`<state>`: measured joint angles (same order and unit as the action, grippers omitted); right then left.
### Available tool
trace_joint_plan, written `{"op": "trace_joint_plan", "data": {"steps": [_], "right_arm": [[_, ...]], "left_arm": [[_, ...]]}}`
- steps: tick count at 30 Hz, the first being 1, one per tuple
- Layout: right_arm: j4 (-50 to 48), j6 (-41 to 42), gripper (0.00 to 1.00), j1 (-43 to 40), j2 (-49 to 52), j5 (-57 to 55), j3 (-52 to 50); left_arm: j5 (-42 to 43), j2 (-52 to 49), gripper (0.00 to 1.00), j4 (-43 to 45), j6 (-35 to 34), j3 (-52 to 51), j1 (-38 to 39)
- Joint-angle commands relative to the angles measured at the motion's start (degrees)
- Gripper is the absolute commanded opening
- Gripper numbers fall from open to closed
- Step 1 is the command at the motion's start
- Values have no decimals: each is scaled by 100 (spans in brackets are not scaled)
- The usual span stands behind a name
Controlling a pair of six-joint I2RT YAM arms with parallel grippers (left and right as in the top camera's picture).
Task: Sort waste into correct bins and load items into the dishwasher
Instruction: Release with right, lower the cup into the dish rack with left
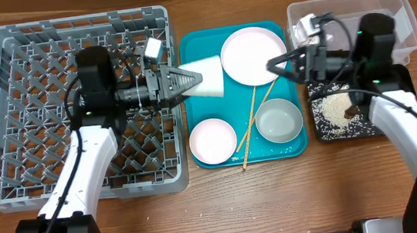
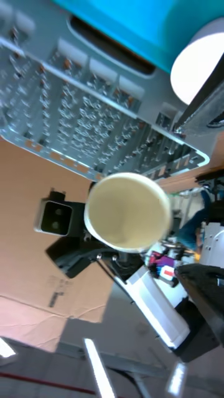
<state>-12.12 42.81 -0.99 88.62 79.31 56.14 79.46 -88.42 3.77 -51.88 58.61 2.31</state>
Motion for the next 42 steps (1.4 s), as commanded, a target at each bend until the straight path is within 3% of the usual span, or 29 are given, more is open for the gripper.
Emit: {"op": "trace_joint_plan", "data": {"steps": [1, 3, 7, 14, 18, 22, 27, 32, 42], "right_arm": [[2, 11, 83, -59, -9, 177, 17], [2, -136, 100, -39, -9, 177, 17], [116, -409, 100, 31, -4, 173, 17], [916, -868, 100, 28, -4, -372, 17], [1331, -883, 100, 28, -4, -874, 17], [1532, -1038, 99, 28, -4, -1034, 17], [1803, -1152, 100, 28, -4, -1207, 17], [1952, -1274, 100, 28, -4, -1266, 17], [2046, -1333, 100, 28, -4, -1268, 17]], "left_arm": [[-761, 9, 10, -15, 247, 168, -164], [-973, 11, 9, -55, 490, 234, -210], [-1635, 26, 9, -1235, 1456, 678, -234], [-4564, 26, 8, -5329, 3259, 2614, -111], [-6124, 26, 7, -7329, 3412, 3812, -7], [-7058, 50, 6, -8529, 3386, 4177, 166], [-7844, 59, 4, -9488, 3062, 4144, 328], [-7978, 59, 4, -9927, 3003, 3974, 374], [-7753, 57, 4, -8612, 2940, 2162, 946]]}}
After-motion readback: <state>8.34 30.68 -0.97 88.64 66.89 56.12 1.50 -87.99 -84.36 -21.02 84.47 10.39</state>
